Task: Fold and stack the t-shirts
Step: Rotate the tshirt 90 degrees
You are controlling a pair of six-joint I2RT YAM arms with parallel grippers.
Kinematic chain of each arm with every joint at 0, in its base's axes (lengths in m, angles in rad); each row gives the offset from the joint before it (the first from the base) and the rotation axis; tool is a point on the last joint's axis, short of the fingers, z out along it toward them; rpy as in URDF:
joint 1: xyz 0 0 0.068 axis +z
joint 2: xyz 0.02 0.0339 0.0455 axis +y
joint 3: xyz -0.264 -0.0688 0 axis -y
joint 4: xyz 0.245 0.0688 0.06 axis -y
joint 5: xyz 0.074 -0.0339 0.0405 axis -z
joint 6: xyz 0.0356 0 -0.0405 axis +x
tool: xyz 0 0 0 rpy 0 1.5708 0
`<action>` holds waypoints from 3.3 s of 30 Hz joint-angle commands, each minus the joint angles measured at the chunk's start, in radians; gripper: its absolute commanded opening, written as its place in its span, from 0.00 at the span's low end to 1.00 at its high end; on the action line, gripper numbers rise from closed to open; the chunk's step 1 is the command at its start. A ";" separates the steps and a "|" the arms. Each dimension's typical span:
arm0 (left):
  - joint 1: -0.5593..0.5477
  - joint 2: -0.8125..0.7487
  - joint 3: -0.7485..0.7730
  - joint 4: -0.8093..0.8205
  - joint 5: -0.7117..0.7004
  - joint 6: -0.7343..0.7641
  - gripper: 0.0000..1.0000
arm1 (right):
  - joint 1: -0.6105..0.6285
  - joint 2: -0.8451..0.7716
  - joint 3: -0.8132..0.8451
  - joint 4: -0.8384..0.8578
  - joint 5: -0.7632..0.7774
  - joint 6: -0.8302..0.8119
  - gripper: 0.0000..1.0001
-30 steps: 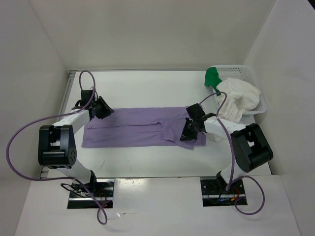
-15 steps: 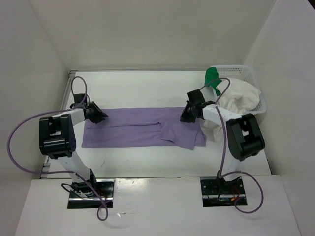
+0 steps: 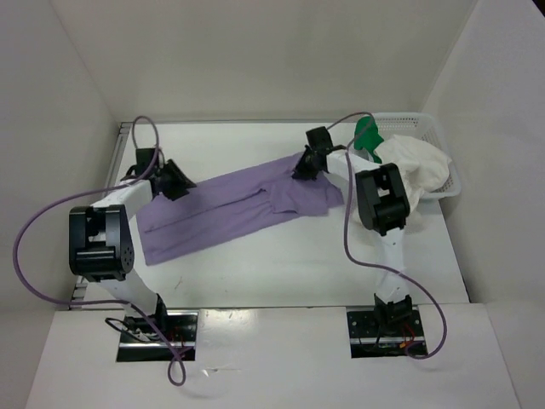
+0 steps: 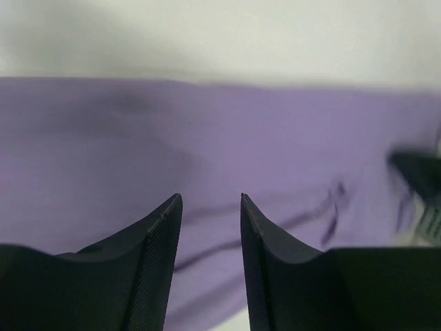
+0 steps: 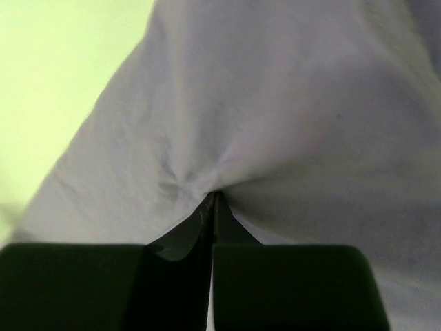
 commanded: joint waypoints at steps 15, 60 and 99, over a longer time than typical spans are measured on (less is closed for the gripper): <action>-0.138 -0.177 0.090 -0.157 0.015 0.161 0.49 | 0.065 0.393 1.559 -0.688 0.108 -0.210 0.08; -0.102 -0.288 0.004 -0.154 0.003 0.182 0.22 | 0.727 0.081 -0.155 0.451 0.168 0.546 0.27; -0.348 0.723 0.952 -0.091 -0.056 0.308 0.75 | 0.468 -0.933 -0.965 0.037 -0.098 0.193 0.39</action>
